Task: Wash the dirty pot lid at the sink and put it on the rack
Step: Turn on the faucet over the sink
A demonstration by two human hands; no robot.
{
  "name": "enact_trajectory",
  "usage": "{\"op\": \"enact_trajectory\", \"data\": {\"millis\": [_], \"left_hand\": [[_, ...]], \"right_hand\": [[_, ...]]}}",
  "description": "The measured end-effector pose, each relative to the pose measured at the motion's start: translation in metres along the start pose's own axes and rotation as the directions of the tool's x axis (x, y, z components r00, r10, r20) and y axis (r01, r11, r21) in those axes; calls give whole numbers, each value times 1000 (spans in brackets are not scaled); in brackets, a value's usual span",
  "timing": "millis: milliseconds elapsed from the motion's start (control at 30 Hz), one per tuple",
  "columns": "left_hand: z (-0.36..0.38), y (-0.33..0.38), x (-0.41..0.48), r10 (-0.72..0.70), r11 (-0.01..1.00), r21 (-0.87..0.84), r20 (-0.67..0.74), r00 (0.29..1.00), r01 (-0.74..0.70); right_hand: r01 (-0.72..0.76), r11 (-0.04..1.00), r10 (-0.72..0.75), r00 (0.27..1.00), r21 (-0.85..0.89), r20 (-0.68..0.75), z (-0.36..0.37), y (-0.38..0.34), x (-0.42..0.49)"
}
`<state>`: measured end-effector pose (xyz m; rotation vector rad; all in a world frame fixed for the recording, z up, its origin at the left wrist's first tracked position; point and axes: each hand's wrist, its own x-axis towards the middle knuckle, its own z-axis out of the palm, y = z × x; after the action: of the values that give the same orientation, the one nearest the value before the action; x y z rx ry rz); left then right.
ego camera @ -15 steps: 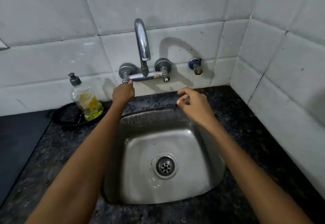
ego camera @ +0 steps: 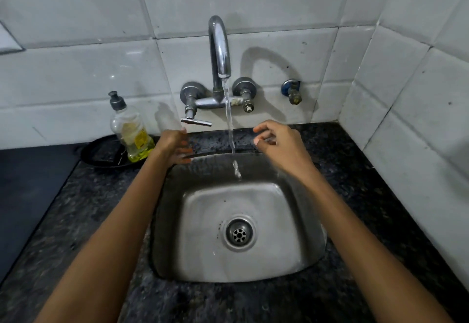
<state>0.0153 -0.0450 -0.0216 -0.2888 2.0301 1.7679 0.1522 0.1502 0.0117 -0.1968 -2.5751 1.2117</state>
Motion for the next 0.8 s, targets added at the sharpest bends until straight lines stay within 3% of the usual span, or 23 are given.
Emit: {"op": "enact_trajectory", "data": {"millis": [200,533,667,800], "left_hand": [[-28,-50,-42,38,985,169,-11,999,-35],[-133,-78,-145,218,894,443,-284,934,-74],[-204,-100,-195,276,839,544,-396,876,-19],[-285,-136,-237,304,681,713,-482,822,166]], "right_hand": [[103,992,-116,976,78,186,49,-27,-14],[142,965,-234,841,219,488,169,-96,-49],[194,951,-297,783,239,547,216,-142,-80],[189,944,-315,755,269,576,269,-190,-118]]}}
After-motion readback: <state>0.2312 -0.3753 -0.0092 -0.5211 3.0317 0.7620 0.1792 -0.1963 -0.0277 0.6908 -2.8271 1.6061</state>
